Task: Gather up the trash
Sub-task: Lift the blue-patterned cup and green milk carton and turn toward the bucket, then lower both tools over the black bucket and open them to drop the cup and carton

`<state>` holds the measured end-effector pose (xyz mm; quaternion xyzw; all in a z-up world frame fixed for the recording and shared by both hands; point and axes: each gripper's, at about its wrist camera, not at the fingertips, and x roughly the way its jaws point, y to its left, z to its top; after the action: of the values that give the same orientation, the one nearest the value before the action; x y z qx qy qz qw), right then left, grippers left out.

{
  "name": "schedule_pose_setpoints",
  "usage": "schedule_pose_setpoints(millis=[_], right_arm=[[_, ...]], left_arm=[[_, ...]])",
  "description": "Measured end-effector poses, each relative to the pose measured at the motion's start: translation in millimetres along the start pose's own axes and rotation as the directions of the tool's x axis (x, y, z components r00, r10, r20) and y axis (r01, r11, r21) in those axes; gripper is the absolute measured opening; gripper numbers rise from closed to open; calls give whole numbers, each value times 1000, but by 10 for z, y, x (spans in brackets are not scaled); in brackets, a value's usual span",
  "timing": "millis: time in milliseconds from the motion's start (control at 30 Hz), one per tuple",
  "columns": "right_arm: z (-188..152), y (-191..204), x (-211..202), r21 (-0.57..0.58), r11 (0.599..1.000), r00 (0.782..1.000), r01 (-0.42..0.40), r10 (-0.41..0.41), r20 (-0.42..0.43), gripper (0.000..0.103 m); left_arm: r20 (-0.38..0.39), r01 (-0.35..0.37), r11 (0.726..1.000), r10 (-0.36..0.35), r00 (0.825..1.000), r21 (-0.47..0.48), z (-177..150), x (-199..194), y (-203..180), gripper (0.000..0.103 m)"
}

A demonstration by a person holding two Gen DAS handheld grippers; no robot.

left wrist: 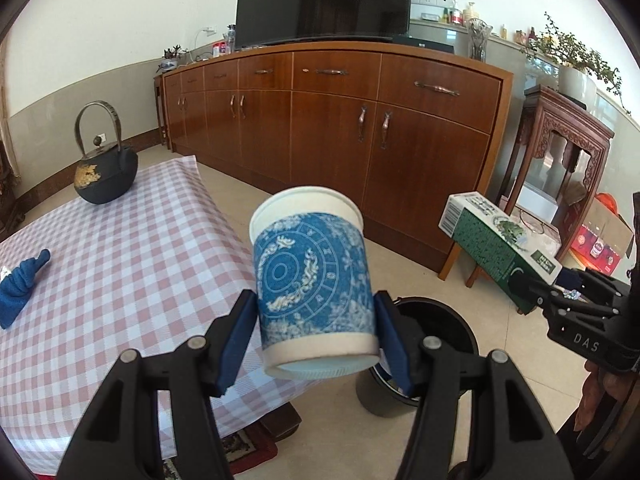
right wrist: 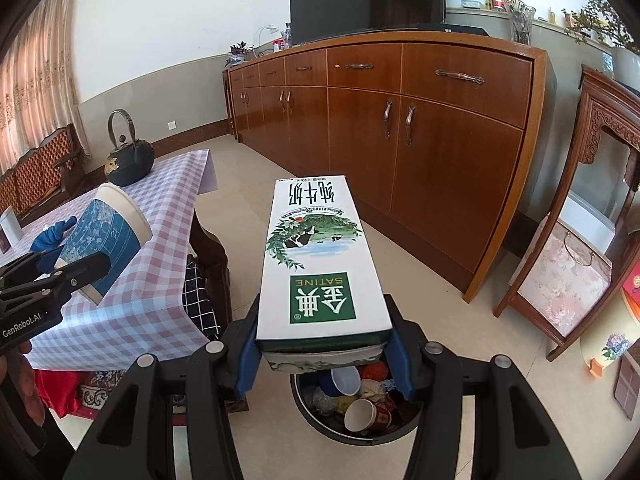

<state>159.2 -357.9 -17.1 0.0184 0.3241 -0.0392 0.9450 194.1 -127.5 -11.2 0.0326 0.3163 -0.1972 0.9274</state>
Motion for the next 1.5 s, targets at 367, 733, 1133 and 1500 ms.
schedule_pose_setpoints(millis=[367,733,1133,1500], right_arm=[[-247,-373,126,35,998,997,52,-50,-51,56],[-498,-747,261,55,995,992,86,-80,-100,56],[-848,-858,739,-2,999,981,44,-43,-188,56],[-1210,-1106,1503,-51,994,952,96,-107,-286,102]], left_arm=[[-67,87,994,-82,994,70,-88,340,-489,61],[-131,143,983,-128,983,114,-202,690,-874,60],[-186,234,966,-210,960,114,-381,1122,-1052,60],[-226,118,991,-103,969,55,-533,1425,-864,101]])
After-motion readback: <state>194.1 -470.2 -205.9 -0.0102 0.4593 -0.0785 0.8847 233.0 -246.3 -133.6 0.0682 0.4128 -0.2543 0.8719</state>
